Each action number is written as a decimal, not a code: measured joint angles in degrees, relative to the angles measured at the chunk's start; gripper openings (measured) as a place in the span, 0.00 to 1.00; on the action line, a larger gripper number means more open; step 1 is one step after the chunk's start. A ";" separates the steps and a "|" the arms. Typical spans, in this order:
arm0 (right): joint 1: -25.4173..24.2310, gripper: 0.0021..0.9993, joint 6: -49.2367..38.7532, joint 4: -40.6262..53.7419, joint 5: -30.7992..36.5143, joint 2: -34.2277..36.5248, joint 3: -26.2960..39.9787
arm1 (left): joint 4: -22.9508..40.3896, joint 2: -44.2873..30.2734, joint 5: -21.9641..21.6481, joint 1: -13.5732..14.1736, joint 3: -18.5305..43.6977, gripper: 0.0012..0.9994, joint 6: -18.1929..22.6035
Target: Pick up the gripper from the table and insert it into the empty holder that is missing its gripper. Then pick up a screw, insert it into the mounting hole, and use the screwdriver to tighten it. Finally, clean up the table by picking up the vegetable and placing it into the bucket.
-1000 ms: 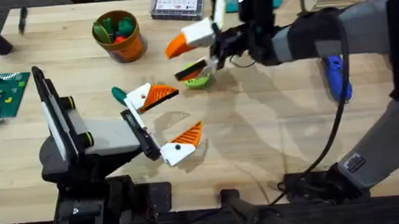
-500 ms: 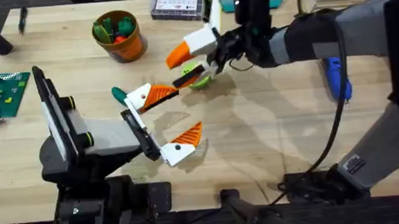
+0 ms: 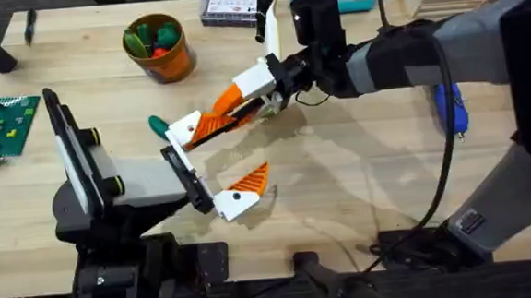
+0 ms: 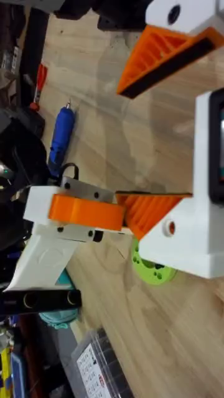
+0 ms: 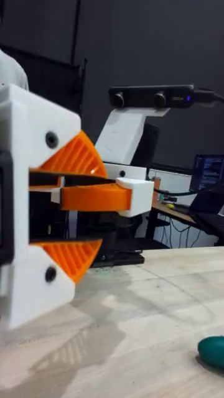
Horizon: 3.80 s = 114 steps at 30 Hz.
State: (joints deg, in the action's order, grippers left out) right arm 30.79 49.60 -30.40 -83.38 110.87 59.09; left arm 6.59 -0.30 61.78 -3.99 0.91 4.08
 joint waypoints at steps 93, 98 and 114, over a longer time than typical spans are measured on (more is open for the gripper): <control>2.04 0.56 7.50 -2.33 6.89 -0.02 0.87 | -0.04 -0.12 0.45 0.00 -0.07 0.98 -0.42; 0.63 0.99 7.43 -2.36 6.69 -0.01 0.87 | 0.02 -0.12 1.02 0.00 -0.07 0.98 -0.06; -8.83 1.00 -2.51 28.80 6.75 -0.01 0.87 | 0.07 -0.12 1.46 0.00 -0.07 0.98 0.00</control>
State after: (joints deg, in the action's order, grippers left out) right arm 21.96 47.09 -1.60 -76.64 110.86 59.96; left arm 6.66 -0.43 63.24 -3.99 0.84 4.08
